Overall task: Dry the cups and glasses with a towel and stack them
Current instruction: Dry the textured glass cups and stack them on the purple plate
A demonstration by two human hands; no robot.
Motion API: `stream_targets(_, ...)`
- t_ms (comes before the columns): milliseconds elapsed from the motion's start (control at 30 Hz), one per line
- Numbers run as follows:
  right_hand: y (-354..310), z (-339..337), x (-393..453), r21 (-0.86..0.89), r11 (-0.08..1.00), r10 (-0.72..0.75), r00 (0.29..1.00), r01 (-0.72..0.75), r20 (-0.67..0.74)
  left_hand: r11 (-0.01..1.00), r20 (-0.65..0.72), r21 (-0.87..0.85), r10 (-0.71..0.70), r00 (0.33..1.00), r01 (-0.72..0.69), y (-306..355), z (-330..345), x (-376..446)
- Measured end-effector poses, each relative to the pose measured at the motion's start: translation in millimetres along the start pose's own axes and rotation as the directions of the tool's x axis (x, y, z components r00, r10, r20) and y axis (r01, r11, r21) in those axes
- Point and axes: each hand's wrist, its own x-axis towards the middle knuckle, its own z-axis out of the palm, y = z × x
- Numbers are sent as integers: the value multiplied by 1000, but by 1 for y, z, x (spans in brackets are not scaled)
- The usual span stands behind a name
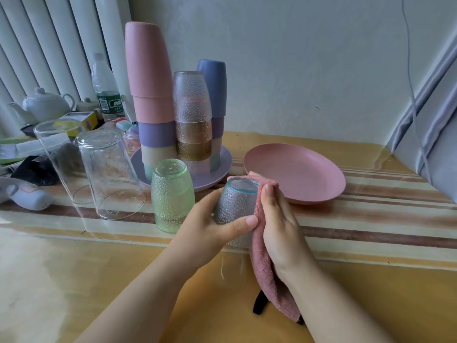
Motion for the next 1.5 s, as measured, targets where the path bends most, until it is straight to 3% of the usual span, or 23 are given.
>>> stream_targets(100,2,-1,1,-29,999,-14,999,15,33,993,-65,-113,15,998,-22,1,-2,0)
stream_targets(300,12,-4,7,-50,987,152,988,-151,37,979,-176,-188,42,983,-76,3,1,-1)
stream_targets(400,16,-7,12,-135,981,145,989,-141,20,988,-282,-33,136,950,-151,15,-2,-4)
stream_targets(500,17,-7,14,-243,969,56,998,-45,37,949,-453,251,290,843,-191,34,-12,-9)
stream_targets(567,16,-6,12,-271,962,44,998,-33,36,912,-564,391,344,751,-124,46,-27,-6)
stream_targets(633,16,-6,11,-269,963,46,998,-35,36,892,-622,450,341,705,-35,56,-43,1)
stream_targets(933,18,-9,11,-277,961,30,999,-16,44,845,-653,495,208,728,202,32,-62,16)
stream_targets(1167,15,-11,12,-319,947,-17,996,45,89,818,-643,526,205,738,231,24,-56,12)
stream_targets(1233,13,-17,13,-447,886,-66,988,123,141,814,-654,536,233,719,223,21,-54,9)
stream_targets(1333,10,-26,16,-669,702,-169,969,245,178,817,-672,530,242,700,227,19,-52,6)
stream_targets(1400,8,-30,16,-740,634,-167,974,226,155,804,-668,544,244,703,238,19,-51,6)
stream_targets(1500,8,-34,17,-765,632,-95,992,122,79,794,-657,556,238,716,245,20,-52,6)
